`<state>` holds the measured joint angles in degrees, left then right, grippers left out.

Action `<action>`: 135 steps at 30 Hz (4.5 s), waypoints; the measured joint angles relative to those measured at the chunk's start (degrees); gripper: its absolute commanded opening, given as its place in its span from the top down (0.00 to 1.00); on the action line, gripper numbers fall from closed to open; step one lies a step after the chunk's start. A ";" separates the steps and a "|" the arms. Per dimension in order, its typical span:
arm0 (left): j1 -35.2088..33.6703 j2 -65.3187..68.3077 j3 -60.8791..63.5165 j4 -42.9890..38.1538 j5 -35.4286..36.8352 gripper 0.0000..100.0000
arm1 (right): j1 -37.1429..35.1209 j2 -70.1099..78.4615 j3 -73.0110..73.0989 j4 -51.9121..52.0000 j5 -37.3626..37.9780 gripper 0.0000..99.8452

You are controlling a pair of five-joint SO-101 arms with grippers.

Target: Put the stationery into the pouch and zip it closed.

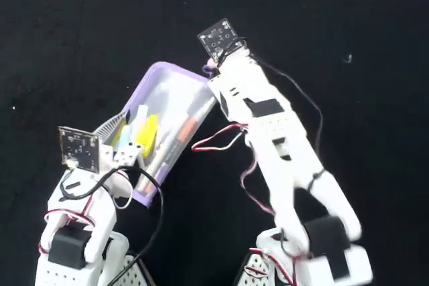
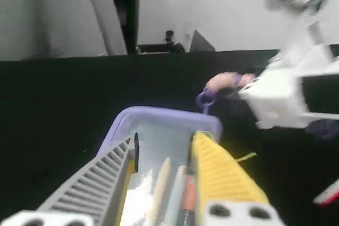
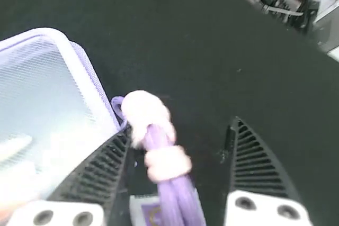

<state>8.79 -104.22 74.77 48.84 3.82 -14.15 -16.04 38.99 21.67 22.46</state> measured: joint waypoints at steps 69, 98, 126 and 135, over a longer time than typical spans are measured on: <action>-11.69 0.44 15.91 5.01 0.00 0.97 | 9.58 -32.09 33.67 10.29 5.10 0.99; -17.67 0.44 21.10 1.23 0.00 0.97 | 18.64 -87.12 57.41 31.91 -8.79 0.99; -23.30 0.35 21.27 23.82 0.18 0.97 | 19.60 -87.12 57.67 52.75 -8.79 0.99; -23.30 0.35 21.27 23.82 0.18 0.97 | 19.60 -87.12 57.67 52.75 -8.79 0.99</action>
<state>-14.51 -103.87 96.04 72.66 4.00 5.45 -103.16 96.66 74.42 13.67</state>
